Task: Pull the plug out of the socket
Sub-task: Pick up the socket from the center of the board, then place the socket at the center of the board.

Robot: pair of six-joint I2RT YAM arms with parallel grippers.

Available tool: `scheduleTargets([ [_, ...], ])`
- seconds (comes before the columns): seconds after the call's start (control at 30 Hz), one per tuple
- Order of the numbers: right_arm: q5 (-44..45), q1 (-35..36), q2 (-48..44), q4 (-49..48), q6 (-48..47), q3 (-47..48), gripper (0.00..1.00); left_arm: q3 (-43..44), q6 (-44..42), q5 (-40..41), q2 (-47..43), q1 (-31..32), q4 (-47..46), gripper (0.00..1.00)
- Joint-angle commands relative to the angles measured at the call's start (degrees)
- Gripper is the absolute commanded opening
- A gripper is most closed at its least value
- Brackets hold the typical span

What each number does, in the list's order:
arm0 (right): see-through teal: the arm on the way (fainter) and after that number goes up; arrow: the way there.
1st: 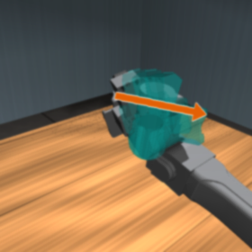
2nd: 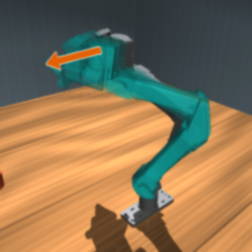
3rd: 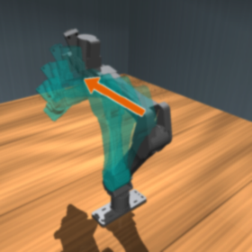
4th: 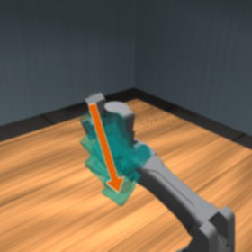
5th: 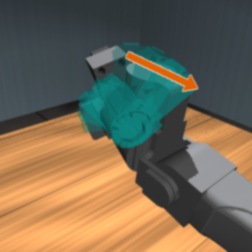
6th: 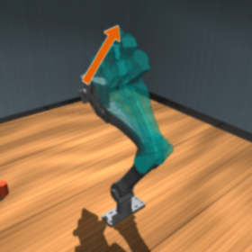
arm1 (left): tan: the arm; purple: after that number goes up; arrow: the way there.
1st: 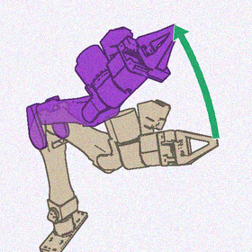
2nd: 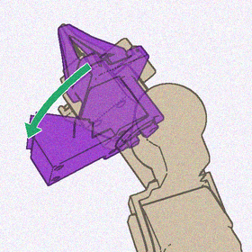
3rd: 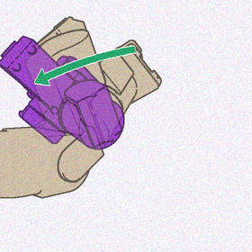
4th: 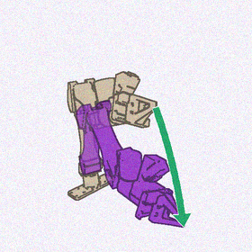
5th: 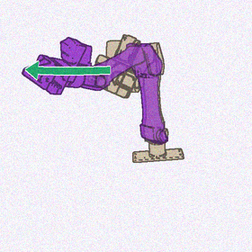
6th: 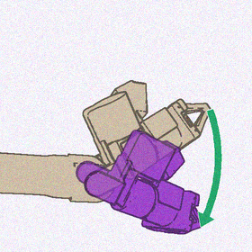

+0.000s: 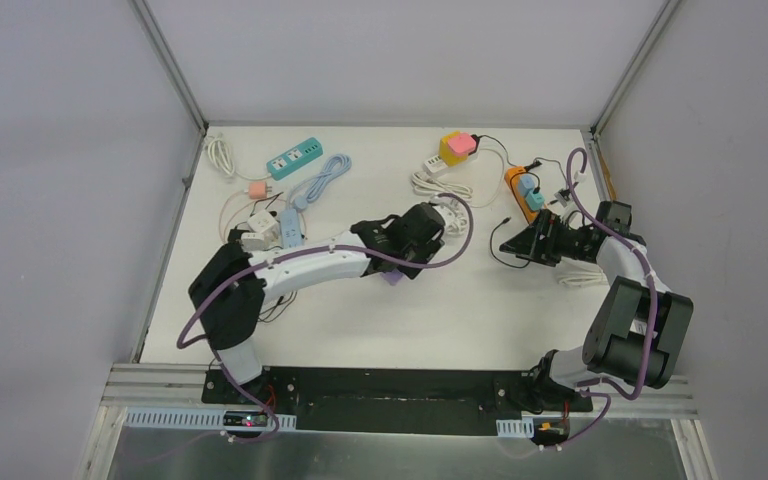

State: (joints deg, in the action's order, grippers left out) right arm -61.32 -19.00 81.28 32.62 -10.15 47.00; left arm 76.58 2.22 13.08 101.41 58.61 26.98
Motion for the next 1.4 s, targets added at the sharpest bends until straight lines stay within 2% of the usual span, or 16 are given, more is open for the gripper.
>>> scheduleTargets([
  [0.0,-1.7,-0.45,0.19,-1.6,-0.66,0.13,1.0,-3.68,0.93,7.26,-8.06,-4.5,-4.33,0.0],
  [0.17,-1.84,-0.51,0.46,-1.6,-0.66,0.12,1.0,-6.86,4.76,7.71,-12.54,-12.28,-3.94,0.0],
  [0.3,-1.8,-0.48,0.55,-1.55,-0.66,0.11,1.0,-6.78,4.7,8.38,-13.11,-16.85,-3.32,0.0],
  [0.57,-1.87,-0.51,0.47,-1.51,-0.79,0.11,1.0,-0.73,6.69,3.49,-5.38,-27.35,-0.62,0.0],
  [1.03,-2.14,-0.44,0.53,-0.98,-1.49,0.11,1.0,6.03,7.63,3.03,7.38,-35.9,5.66,0.0],
  [1.1,-2.17,-0.51,0.55,-0.96,-1.54,0.11,1.0,6.19,8.2,2.97,7.86,-36.83,5.79,0.07],
  [1.23,-2.14,-0.51,0.55,-0.82,-1.6,0.15,1.0,6.53,9.29,2.96,8.15,-38.08,6.39,0.46],
  [1.3,-2.18,-0.51,0.47,-0.72,-1.74,0.19,1.0,7.09,10.0,2.75,7.86,-38.46,7.2,0.6],
  [1.37,-2.07,-0.51,0.39,-0.51,-1.81,0.31,1.0,7.83,10.85,2.58,7.18,-38.65,8.38,0.67],
])
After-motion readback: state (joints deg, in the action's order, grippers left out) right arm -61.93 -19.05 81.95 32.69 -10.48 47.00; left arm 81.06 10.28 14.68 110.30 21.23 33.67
